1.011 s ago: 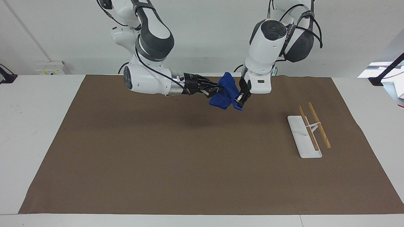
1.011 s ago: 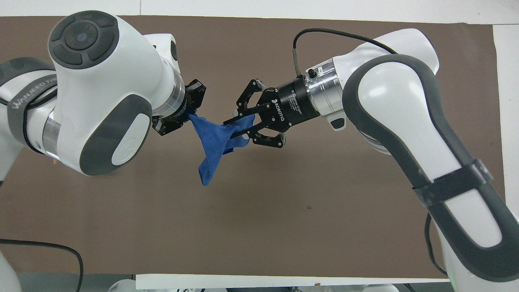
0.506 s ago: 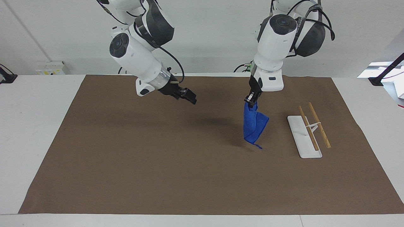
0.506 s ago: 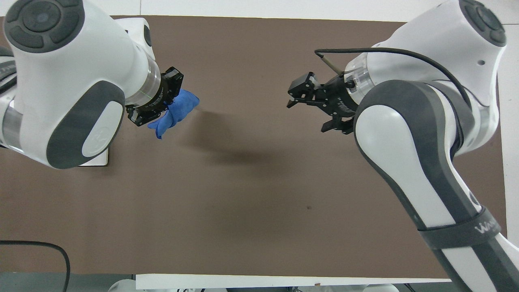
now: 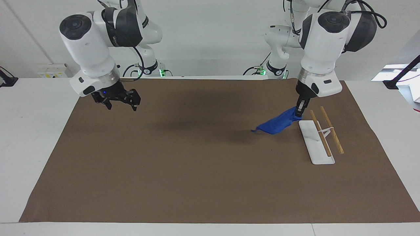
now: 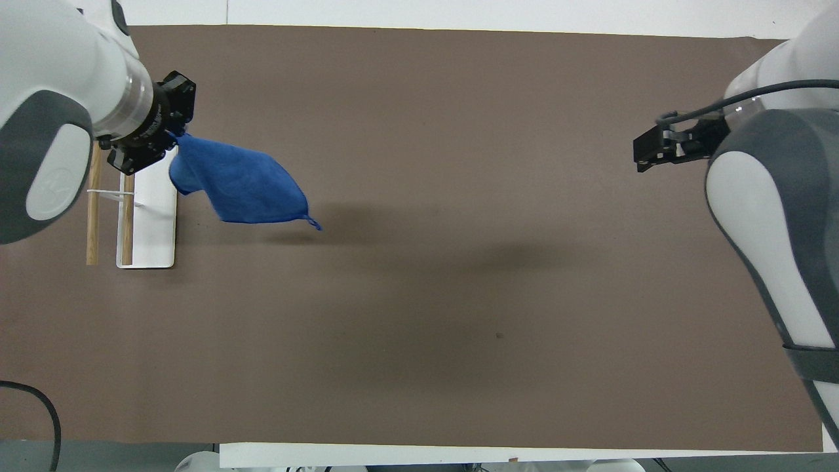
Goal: Right arm passes towel to left arm to hang
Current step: 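Move the towel with the left gripper over the white rack's rods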
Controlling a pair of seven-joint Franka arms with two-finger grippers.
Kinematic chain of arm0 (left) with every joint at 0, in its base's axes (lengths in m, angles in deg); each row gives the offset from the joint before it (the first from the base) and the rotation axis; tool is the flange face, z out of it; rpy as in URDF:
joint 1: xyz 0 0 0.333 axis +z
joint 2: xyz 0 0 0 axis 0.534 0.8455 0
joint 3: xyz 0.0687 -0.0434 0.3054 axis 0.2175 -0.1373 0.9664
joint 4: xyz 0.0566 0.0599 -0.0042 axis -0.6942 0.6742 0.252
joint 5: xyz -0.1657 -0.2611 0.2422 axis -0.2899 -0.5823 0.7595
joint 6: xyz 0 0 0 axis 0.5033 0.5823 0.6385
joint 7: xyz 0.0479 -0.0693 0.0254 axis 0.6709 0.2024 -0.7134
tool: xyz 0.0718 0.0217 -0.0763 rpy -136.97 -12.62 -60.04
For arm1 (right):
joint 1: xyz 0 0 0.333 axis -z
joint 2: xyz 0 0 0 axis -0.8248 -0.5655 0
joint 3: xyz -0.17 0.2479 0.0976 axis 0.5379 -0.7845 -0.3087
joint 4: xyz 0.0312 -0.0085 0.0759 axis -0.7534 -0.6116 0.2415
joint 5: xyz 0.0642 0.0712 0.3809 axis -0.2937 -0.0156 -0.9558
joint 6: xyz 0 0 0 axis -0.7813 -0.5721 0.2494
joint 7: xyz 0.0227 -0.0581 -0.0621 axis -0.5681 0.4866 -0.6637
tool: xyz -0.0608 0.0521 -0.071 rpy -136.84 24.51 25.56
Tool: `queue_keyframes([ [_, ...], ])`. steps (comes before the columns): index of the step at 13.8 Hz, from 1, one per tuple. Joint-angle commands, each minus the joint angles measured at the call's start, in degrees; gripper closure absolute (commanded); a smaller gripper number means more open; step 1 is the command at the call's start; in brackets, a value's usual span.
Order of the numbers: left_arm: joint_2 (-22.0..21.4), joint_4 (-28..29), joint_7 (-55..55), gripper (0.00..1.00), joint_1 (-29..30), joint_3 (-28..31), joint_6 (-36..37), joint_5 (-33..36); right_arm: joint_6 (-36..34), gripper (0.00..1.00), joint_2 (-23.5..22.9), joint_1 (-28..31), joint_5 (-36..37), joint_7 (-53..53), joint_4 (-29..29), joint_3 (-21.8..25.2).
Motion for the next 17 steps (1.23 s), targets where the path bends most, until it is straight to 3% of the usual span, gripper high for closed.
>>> queue_keyframes([
  [1, -1.8, 4.1, 0.9, 1.0, 3.2, -0.3, -3.7, 2.8, -6.9, 0.0, 2.0, 1.4, 2.7, -1.4, 5.9, -0.7],
  [5, -6.6, 16.0, 0.9, 1.0, 8.3, -0.3, -14.6, 4.8, -10.8, 0.0, 5.8, 1.8, 2.8, -1.7, 5.9, -0.7],
  [8, -6.7, 17.6, 1.0, 1.0, 13.7, -0.2, -21.0, 7.7, -7.7, 0.0, 6.0, 4.2, 2.7, -6.8, 4.1, -0.7],
  [12, -8.9, 25.0, 2.6, 0.99, 20.7, -0.2, -31.1, 8.6, -6.3, 0.0, 5.7, 4.5, 2.1, -8.5, 3.4, -0.7],
  [17, -11.6, 31.4, 6.2, 0.98, 25.1, -0.2, -36.0, 8.6, -8.0, 0.0, 5.5, 4.5, 1.5, -9.7, 3.9, -0.7],
])
